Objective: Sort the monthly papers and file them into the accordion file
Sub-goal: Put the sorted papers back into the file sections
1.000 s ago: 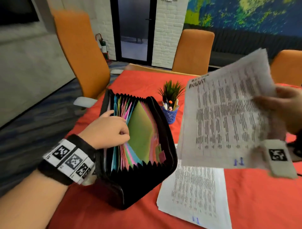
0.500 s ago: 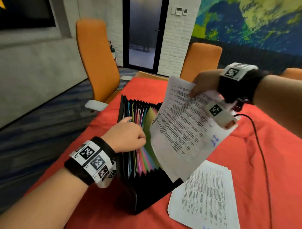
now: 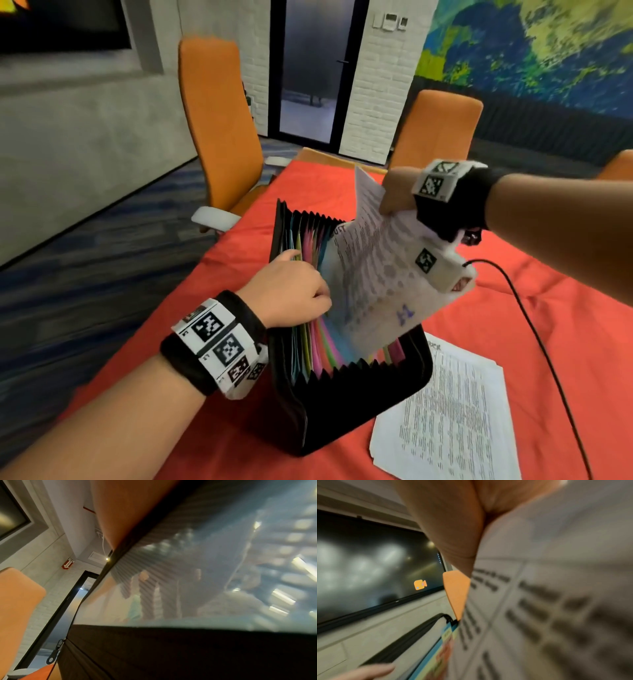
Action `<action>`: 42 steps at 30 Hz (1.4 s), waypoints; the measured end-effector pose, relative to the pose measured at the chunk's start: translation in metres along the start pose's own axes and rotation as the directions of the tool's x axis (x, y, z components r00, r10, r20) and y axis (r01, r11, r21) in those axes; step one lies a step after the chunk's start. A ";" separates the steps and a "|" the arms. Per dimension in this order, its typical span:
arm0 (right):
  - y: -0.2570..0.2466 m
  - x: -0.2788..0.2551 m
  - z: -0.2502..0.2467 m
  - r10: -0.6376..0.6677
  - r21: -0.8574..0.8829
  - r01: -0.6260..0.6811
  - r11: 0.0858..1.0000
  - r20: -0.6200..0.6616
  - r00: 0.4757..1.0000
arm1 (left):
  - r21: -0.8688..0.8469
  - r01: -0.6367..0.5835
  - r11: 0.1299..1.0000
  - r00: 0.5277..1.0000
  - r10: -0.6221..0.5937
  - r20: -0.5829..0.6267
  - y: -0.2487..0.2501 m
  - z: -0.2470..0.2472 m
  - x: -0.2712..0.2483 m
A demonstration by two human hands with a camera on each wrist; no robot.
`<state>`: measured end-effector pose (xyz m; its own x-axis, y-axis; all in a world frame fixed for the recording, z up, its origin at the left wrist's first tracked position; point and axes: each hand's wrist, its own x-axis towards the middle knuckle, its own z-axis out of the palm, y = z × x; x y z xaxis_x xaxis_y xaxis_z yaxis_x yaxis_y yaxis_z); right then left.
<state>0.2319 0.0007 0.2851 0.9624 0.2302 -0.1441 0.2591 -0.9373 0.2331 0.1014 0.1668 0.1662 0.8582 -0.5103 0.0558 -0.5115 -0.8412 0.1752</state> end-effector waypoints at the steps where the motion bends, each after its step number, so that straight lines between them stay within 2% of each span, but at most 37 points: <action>1: -0.004 -0.008 0.007 -0.012 0.028 0.010 1.000 0.041 0.999 | 0.005 0.006 1.000 1.000 -0.006 -0.008 0.000 0.000 -0.002; 3: -0.008 -0.022 0.017 -0.017 0.134 0.008 0.991 0.070 0.997 | 0.014 0.016 1.000 0.999 -0.015 -0.032 0.002 -0.001 -0.004; 6: -0.009 -0.037 0.021 -0.018 0.313 0.007 0.950 0.033 0.999 | 0.019 0.033 0.999 0.997 -0.032 -0.067 0.004 -0.001 -0.002; 8: -0.008 -0.049 0.031 -0.048 0.469 -0.041 0.882 0.176 0.983 | 0.013 0.040 0.999 0.996 -0.039 -0.084 0.003 -0.001 -0.002; 10: -0.011 -0.065 0.046 -0.122 0.591 -0.126 0.796 0.361 0.925 | 0.002 0.040 0.999 0.994 -0.039 -0.098 0.002 0.000 -0.003; 12: -0.017 -0.078 0.065 -0.164 0.653 -0.183 0.735 0.433 0.886 | 0.009 0.037 0.999 0.994 -0.036 -0.107 0.001 0.000 -0.003; 13: -0.022 -0.084 0.074 -0.174 0.657 -0.165 0.736 0.419 0.891 | 0.016 0.037 0.999 0.993 -0.035 -0.109 0.002 0.000 -0.002; 15: -0.036 -0.098 0.087 -0.228 0.588 -0.030 0.808 0.359 0.905 | 0.025 0.038 0.999 0.994 -0.035 -0.099 0.003 -0.001 -0.001; 17: -0.047 -0.112 0.095 -0.347 0.469 0.166 0.867 0.330 0.878 | 0.033 0.027 0.999 0.997 -0.025 -0.077 0.005 -0.003 -0.001; 19: -0.043 -0.120 0.093 -0.407 0.422 0.273 0.865 0.268 0.873 | 0.062 -0.008 0.998 0.999 0.011 -0.048 0.006 -0.004 -0.001; 21: -0.017 -0.116 0.087 -0.336 0.551 0.233 0.802 0.092 0.937 | 0.114 -0.044 0.992 0.999 0.042 0.014 0.007 -0.006 -0.001; 23: 0.025 -0.109 0.089 -0.111 0.735 0.138 0.664 -0.086 0.990 | 0.162 -0.067 0.985 0.995 0.055 0.079 0.009 -0.010 -0.002; 25: 0.071 -0.107 0.114 0.143 0.821 0.020 0.571 -0.122 0.982 | 0.178 -0.067 0.982 0.994 0.050 0.099 0.013 -0.015 -0.004; 28: 0.123 -0.116 0.194 0.350 0.750 -0.257 0.610 0.035 0.936 | 0.194 -0.020 0.981 0.987 -0.011 0.161 0.016 -0.019 -0.006; 31: 0.139 -0.142 0.278 0.418 0.477 -0.520 0.709 0.309 0.854 | 0.332 -0.121 0.936 0.977 0.054 0.204 0.021 -0.020 -0.004; 32: 0.139 -0.152 0.303 0.437 0.420 -0.566 0.709 0.368 0.821 | 0.367 -0.164 0.916 0.974 0.092 0.207 0.024 -0.020 -0.003; 34: 0.133 -0.174 0.341 0.456 0.419 -0.631 0.653 0.449 0.769 | 0.389 -0.224 0.894 0.962 0.138 0.236 0.026 -0.020 -0.001; 36: 0.125 -0.188 0.370 0.460 0.441 -0.663 0.605 0.486 0.743 | 0.379 -0.268 0.886 0.944 0.162 0.288 0.026 -0.019 0.000; 38: 0.118 -0.196 0.387 0.503 0.436 -0.675 0.595 0.453 0.736 | 0.390 -0.304 0.869 0.929 0.179 0.324 0.024 -0.018 0.000; 40: 0.115 -0.198 0.396 0.561 0.419 -0.687 0.593 0.398 0.726 | 0.381 -0.287 0.879 0.930 0.159 0.332 0.023 -0.018 0.001; 42: 0.113 -0.199 0.394 0.604 0.393 -0.722 0.570 0.394 0.692 | 0.344 -0.254 0.904 0.937 0.141 0.320 0.023 -0.018 0.001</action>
<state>0.0380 -0.2537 -0.0388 0.7907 -0.5103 -0.3382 -0.5787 -0.8033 -0.1409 0.0917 0.1499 0.1881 0.7180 -0.6541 -0.2380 -0.6950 -0.6923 -0.1940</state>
